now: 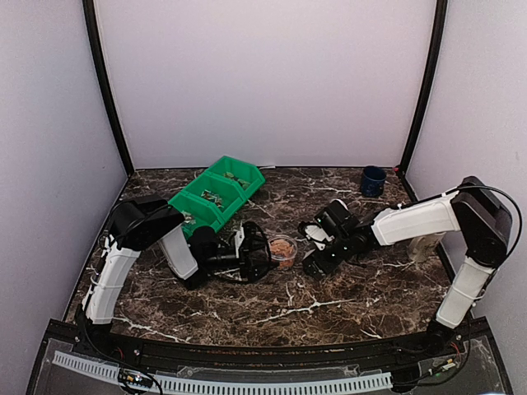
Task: Pack the candies
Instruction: Pick up the bottle lid from the center of the board.
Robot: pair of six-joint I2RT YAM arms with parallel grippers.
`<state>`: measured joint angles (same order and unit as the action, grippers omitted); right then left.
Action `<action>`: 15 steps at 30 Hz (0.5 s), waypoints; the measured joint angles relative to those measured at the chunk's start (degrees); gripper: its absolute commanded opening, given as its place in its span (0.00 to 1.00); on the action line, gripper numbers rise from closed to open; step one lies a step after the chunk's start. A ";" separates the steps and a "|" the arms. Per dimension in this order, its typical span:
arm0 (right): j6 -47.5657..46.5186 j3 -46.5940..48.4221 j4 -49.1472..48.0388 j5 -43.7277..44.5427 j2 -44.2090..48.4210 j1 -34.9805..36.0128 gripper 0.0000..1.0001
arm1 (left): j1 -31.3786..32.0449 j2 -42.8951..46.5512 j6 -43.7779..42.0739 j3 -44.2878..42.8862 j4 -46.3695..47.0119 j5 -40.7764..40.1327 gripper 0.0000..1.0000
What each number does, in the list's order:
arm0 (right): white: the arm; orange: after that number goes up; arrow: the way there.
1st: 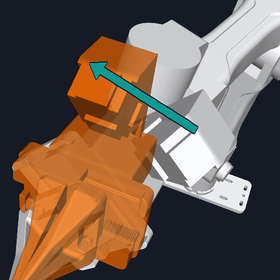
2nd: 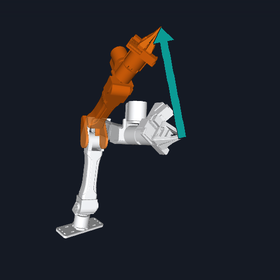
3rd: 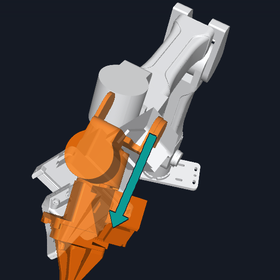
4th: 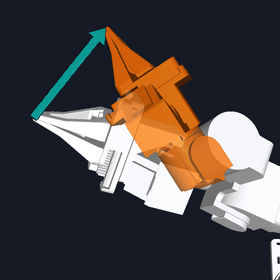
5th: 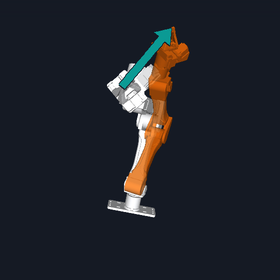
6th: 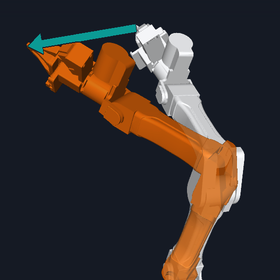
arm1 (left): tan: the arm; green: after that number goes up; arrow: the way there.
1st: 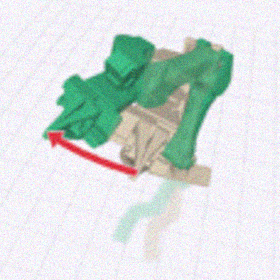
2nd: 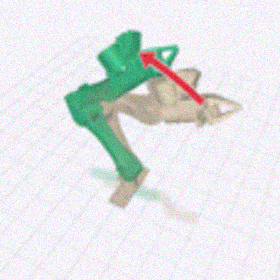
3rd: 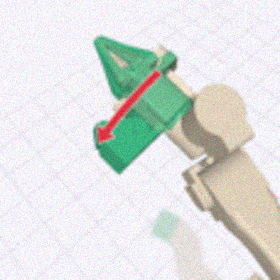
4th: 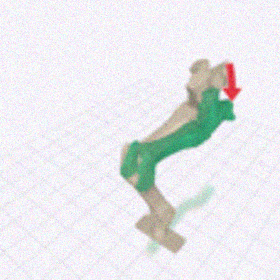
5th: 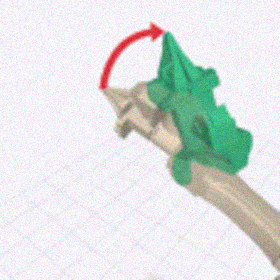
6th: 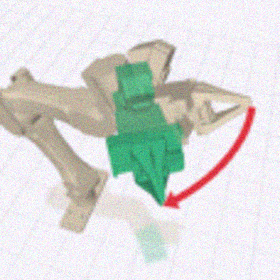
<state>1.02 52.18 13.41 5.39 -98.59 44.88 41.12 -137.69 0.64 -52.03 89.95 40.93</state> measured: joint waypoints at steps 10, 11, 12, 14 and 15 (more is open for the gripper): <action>1.22 -0.79 -1.38 -1.75 0.02 -0.79 0.91 | 0.00 -0.02 0.00 0.00 0.07 0.04 0.80; 1.25 -0.79 -1.38 -1.75 0.04 -0.81 0.91 | 0.00 -0.02 0.00 0.00 0.07 0.04 0.80; 1.25 -0.79 -1.38 -1.75 0.11 -0.79 0.91 | 0.00 -0.02 0.00 0.00 0.09 0.07 0.80; 1.22 -0.79 -1.38 -1.77 0.35 -0.81 0.91 | 0.00 -0.02 0.00 0.00 0.11 0.07 0.80; 1.25 -0.79 -1.36 -1.77 0.48 -0.81 0.91 | 0.00 -0.04 -0.02 0.00 0.11 0.07 0.80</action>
<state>2.26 51.40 12.05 3.62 -98.10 44.07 41.12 -137.73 0.62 -52.03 90.06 40.99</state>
